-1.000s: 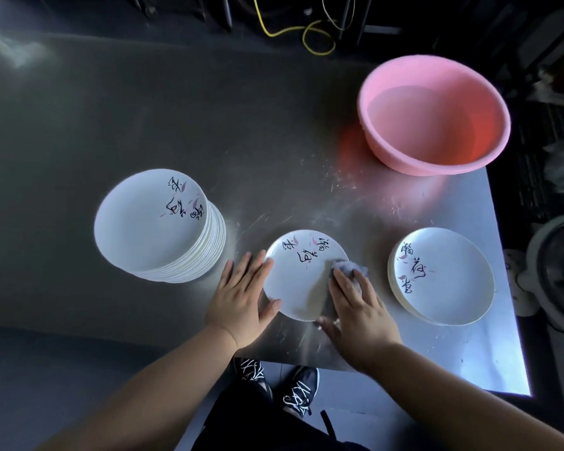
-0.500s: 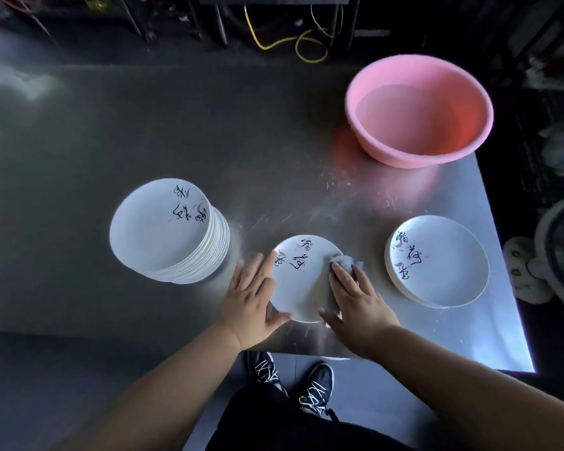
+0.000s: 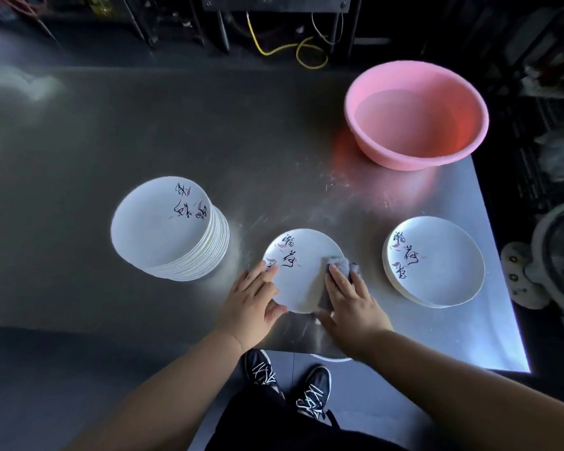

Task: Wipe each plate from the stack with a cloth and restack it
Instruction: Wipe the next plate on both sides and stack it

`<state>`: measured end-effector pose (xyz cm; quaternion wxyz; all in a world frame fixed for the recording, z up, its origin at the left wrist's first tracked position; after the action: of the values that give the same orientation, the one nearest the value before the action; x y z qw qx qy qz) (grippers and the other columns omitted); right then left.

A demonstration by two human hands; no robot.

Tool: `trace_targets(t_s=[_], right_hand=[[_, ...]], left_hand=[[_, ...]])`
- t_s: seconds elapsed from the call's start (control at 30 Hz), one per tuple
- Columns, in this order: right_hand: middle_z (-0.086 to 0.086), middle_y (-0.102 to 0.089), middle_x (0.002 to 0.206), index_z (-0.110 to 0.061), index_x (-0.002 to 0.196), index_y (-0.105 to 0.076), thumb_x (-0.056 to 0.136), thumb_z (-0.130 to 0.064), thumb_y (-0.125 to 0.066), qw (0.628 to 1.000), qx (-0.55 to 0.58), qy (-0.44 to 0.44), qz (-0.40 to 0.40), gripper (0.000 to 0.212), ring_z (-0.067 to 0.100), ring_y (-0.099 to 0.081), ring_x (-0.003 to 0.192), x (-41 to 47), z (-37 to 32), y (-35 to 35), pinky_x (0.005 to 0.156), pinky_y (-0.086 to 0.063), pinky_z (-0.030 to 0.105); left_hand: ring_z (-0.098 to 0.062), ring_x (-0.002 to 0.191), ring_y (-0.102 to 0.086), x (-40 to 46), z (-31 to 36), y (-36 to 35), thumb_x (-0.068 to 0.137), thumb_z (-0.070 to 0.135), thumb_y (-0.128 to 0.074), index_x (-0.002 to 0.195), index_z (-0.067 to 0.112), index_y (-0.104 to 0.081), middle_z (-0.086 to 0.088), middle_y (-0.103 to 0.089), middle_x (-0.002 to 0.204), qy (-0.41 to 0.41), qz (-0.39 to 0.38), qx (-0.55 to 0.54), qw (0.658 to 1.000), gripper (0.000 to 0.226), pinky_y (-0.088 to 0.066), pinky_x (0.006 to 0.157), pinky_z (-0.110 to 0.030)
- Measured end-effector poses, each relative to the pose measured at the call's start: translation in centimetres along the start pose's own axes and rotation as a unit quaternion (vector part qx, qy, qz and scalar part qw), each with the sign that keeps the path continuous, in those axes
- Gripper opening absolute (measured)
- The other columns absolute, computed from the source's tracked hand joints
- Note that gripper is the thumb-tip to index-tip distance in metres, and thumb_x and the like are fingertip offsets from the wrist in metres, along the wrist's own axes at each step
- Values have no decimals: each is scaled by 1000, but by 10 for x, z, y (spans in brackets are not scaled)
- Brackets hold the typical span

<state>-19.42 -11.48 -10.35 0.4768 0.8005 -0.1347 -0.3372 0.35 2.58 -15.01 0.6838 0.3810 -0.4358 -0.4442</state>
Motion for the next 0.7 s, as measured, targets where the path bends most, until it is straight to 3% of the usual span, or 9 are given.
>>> trace_targets(t_s=[0.17,0.33,0.4,0.47,0.53,0.7], right_hand=[[-21,8,174,-24,169,-8,106,-54,-42,999,33,2,28,77,20,7,162,33,9,20,129,-21,43],[-15,20,173,-19,168,3,104,-65,-37,999,30,-16,-43,89,21,21,160,-13,-11,-4,131,-14,40],[-15,17,174,-21,168,2,104,-67,-36,998,16,3,-61,88,21,17,161,-19,-8,0,131,-16,41],[-17,11,174,-23,169,-2,104,-64,-38,998,-3,22,-53,85,20,11,162,-8,3,12,130,-20,43],[-19,7,174,-24,169,-7,105,-60,-40,998,-9,39,-40,80,18,7,162,13,14,29,129,-22,43],[-20,8,174,-22,169,-9,105,-54,-45,999,46,15,0,80,17,12,161,23,16,23,129,-24,45]], left_hand=[[-28,145,-47,0,11,1,88,51,-75,91,17,-67,-2,-60,148,36,15,11,999,34,-40,114,-51],[-28,110,-60,4,38,10,76,86,-65,92,21,-62,1,-63,112,116,-4,55,992,67,-43,91,-45],[-29,114,-60,3,37,14,73,92,-59,102,21,-66,0,-62,118,115,-25,60,991,77,-43,92,-46],[-27,136,-52,1,27,18,79,87,-56,116,24,-68,1,-58,141,96,-51,70,992,74,-40,104,-50],[-22,148,-41,-3,15,18,87,71,-56,125,29,-66,8,-53,149,64,-63,64,994,58,-36,112,-53],[-23,142,-49,-5,7,8,94,38,-62,125,28,-68,8,-61,142,24,-13,48,998,34,-38,112,-49]])
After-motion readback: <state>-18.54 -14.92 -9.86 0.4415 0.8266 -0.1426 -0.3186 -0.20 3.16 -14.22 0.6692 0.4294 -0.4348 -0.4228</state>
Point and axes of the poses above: each hand's wrist, its own x-axis towards the middle knuckle, its own y-axis out of the back of the hand, z = x × y, the point moved 3 cm from there along x, towards the middle knuckle
